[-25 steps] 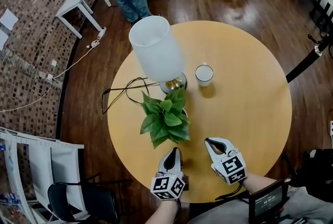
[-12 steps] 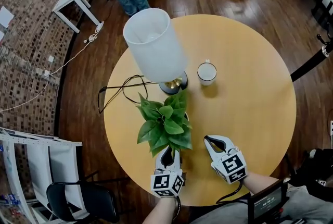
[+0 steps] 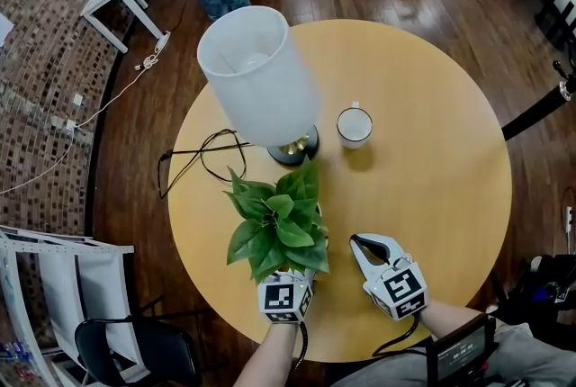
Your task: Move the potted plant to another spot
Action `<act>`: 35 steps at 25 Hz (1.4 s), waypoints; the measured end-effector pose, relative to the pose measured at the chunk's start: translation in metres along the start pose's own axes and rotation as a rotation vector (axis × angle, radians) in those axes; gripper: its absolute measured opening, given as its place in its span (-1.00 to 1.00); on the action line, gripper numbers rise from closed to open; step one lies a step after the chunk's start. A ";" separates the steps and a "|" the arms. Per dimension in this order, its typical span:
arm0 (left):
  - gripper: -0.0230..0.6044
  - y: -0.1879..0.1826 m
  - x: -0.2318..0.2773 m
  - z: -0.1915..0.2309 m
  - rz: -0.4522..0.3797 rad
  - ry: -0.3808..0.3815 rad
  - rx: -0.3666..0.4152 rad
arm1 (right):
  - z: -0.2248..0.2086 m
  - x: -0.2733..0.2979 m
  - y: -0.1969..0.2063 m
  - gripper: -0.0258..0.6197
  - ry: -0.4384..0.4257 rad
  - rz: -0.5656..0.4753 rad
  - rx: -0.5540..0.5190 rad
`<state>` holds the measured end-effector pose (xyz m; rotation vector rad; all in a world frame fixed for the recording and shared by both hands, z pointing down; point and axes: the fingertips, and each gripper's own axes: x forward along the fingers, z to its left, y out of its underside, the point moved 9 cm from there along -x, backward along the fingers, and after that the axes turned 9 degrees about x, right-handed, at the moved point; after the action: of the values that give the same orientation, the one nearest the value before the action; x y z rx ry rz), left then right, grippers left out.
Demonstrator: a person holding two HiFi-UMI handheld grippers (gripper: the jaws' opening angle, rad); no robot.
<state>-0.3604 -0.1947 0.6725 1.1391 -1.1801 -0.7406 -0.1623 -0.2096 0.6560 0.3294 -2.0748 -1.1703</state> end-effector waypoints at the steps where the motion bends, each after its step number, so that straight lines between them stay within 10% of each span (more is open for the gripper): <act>1: 0.77 -0.002 0.006 0.002 -0.009 0.004 0.003 | -0.002 0.000 0.000 -0.90 0.002 0.000 0.001; 22: 0.73 0.016 0.028 0.008 -0.134 0.041 -0.030 | -0.016 0.003 0.004 -0.90 0.036 -0.007 0.007; 35: 0.73 -0.061 0.011 -0.009 -0.147 0.100 0.023 | -0.008 -0.009 -0.029 -0.90 0.043 -0.048 -0.016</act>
<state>-0.3419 -0.2203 0.6187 1.2781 -1.0314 -0.7736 -0.1535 -0.2263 0.6304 0.3956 -2.0296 -1.1978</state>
